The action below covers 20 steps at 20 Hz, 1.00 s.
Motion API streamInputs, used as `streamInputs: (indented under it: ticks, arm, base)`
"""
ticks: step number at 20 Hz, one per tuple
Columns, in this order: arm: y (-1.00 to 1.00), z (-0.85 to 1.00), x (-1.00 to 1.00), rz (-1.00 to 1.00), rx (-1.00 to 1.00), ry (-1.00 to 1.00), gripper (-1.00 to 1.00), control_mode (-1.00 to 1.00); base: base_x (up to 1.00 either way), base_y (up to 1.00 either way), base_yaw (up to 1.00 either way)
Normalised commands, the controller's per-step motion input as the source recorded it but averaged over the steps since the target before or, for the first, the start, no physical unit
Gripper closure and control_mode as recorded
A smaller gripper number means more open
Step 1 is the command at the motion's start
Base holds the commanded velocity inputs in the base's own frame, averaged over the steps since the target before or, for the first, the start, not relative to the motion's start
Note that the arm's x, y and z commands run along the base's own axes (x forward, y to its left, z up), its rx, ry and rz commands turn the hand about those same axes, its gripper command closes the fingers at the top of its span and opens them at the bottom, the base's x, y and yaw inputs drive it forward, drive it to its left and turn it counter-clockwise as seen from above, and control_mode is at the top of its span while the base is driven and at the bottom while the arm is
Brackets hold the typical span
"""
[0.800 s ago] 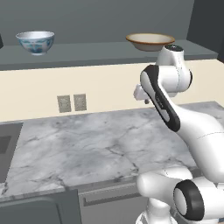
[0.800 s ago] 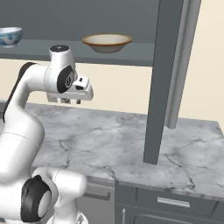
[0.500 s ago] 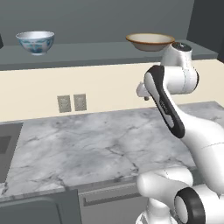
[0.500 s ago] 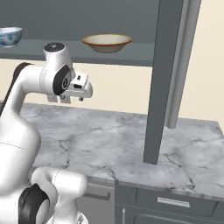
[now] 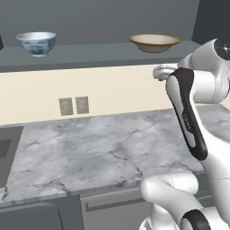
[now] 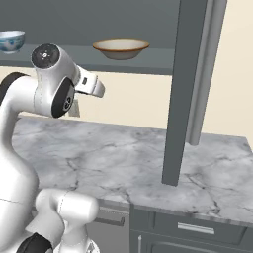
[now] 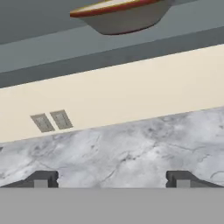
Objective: Take the smaller bowl and place it next to the appetizer plate on the dining counter , and place the larger bowl next to the plate with cooked food.
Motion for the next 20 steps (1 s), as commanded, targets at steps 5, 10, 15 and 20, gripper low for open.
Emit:
streamInputs:
  ticks: [5,10,15,20]
  arm:
    - [-0.17,0.72,-0.17,-0.18,0.09,-0.29,-1.0,-1.0]
    - [-0.19,0.66,-0.13,-0.15,0.13,-0.16,-1.0,-1.0]
    - [-0.07,0.11,0.0,-0.04,0.2,-0.07,-1.0,-1.0]
    - [-0.16,0.0,0.09,0.0,0.17,0.02,-1.0,-1.0]
  base:
    - [0.0,0.0,0.0]
    - [0.0,0.0,0.0]
    - [0.0,0.0,0.0]
    - [0.0,0.0,0.0]
